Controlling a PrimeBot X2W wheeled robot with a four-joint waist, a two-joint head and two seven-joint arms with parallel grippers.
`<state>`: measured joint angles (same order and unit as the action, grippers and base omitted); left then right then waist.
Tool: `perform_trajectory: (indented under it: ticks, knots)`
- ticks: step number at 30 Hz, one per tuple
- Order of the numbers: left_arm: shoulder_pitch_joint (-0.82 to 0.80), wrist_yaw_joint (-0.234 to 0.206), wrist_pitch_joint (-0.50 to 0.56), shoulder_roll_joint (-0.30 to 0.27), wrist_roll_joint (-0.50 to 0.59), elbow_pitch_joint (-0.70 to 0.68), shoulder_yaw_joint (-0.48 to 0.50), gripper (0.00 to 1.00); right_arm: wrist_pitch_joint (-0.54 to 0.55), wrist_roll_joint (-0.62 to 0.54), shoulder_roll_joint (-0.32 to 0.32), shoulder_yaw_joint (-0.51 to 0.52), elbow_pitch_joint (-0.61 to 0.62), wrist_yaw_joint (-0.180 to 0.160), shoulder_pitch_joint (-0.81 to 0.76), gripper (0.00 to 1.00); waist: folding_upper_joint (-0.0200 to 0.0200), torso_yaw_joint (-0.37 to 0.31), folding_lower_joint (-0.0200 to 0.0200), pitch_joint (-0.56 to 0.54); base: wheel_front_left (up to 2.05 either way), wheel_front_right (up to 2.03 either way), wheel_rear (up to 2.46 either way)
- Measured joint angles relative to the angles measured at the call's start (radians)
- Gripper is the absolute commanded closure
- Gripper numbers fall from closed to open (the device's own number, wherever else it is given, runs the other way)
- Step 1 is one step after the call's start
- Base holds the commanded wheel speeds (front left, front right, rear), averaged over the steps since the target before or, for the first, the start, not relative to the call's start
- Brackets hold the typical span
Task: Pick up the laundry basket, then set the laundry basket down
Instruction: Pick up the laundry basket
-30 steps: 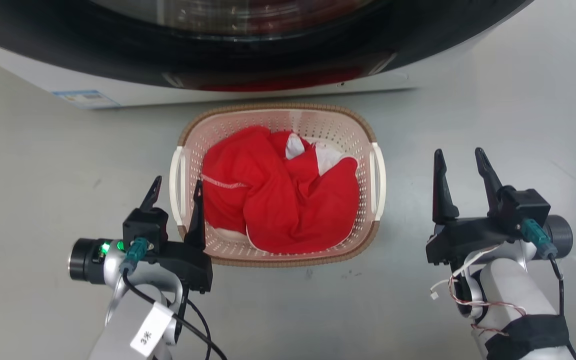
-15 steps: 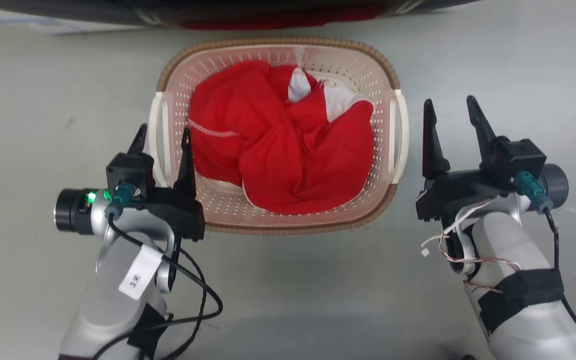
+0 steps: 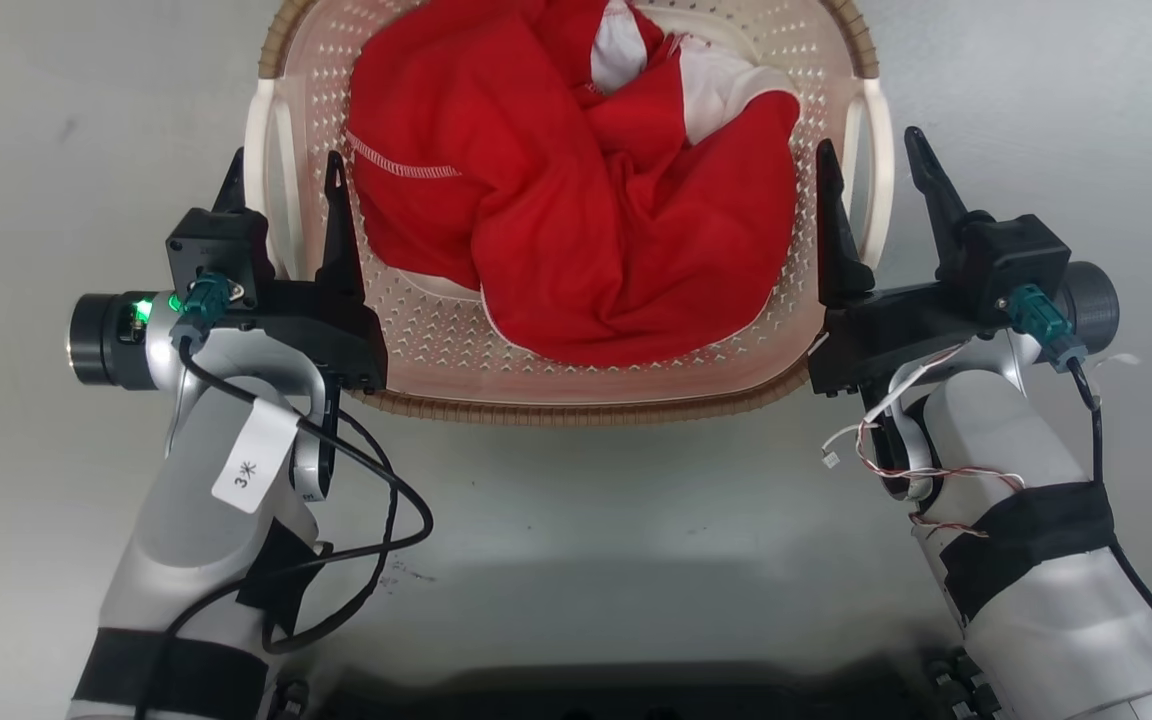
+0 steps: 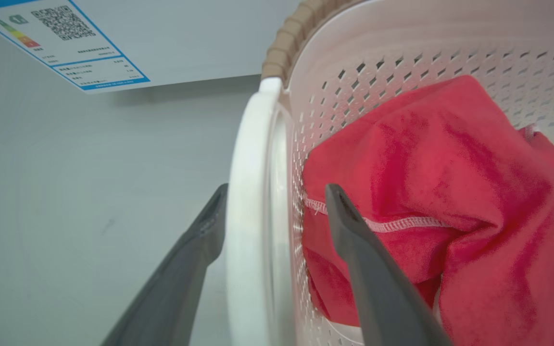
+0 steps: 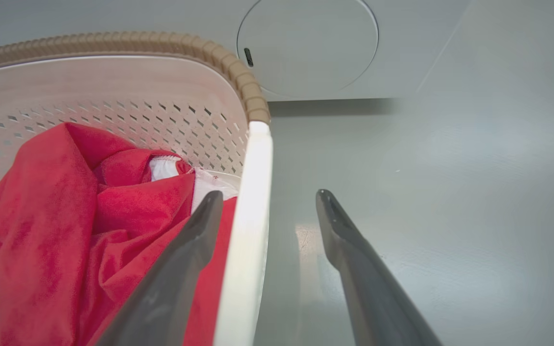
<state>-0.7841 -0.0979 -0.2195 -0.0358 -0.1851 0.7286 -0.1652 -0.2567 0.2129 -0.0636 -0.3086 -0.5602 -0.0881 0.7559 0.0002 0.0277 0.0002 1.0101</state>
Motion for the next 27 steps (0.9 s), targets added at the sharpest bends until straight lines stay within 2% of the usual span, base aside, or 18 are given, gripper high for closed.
perform_trajectory:
  ticks: [8, 19, 20, 21, 22, 23, 24, 25, 27]
  knots:
    - [-0.037, -0.003, -0.013, 0.003, 0.000, 0.060, 0.001, 0.00, 0.000, 0.036, -0.001, -0.047, -0.027, -0.001, 0.034, 0.00, -0.0001, 0.012, -0.0001, 0.042, 0.00, 0.00, 0.00]
    - [-0.077, -0.003, -0.026, 0.004, 0.000, 0.136, -0.015, 0.02, 0.000, 0.097, -0.009, -0.099, -0.065, -0.018, 0.060, 0.00, -0.0003, 0.012, -0.0003, 0.039, 0.00, 0.00, 0.00]
    - [-0.081, -0.003, -0.026, 0.005, 0.000, 0.144, -0.017, 0.15, 0.000, 0.103, -0.009, -0.104, -0.071, -0.019, 0.063, 0.11, -0.0003, 0.011, -0.0003, 0.036, 0.00, 0.00, 0.00]
    - [-0.084, -0.003, -0.026, 0.005, 0.000, 0.153, -0.019, 0.24, 0.000, 0.108, -0.009, -0.110, -0.078, -0.019, 0.066, 0.31, -0.0003, 0.011, -0.0003, 0.033, 0.00, 0.00, 0.00]
    - [-0.087, -0.003, -0.026, 0.005, 0.000, 0.162, -0.020, 0.52, 0.000, 0.115, -0.008, -0.118, -0.085, -0.019, 0.070, 0.55, -0.0003, 0.010, -0.0002, 0.029, 0.00, 0.00, 0.00]
    - [-0.089, -0.002, -0.026, 0.005, 0.000, 0.173, -0.023, 0.66, 0.000, 0.123, -0.008, -0.124, -0.091, -0.025, 0.074, 0.63, -0.0003, 0.009, -0.0002, 0.026, 0.00, 0.00, 0.00]
    - [-0.089, 0.001, -0.026, 0.007, 0.000, 0.181, -0.027, 0.87, 0.000, 0.130, -0.007, -0.129, -0.097, -0.027, 0.075, 0.77, -0.0002, 0.009, -0.0002, 0.022, 0.00, 0.00, 0.00]
    - [-0.089, 0.002, -0.029, 0.008, -0.003, 0.189, -0.028, 1.00, 0.000, 0.139, -0.008, -0.130, -0.107, -0.030, 0.075, 1.00, -0.0002, 0.008, -0.0002, 0.018, 0.00, 0.00, 0.00]
    - [-0.089, 0.007, -0.029, 0.015, -0.007, 0.208, -0.033, 1.00, 0.000, 0.166, -0.002, -0.134, -0.129, -0.040, 0.077, 1.00, -0.0002, 0.007, -0.0002, 0.008, 0.00, 0.00, 0.00]
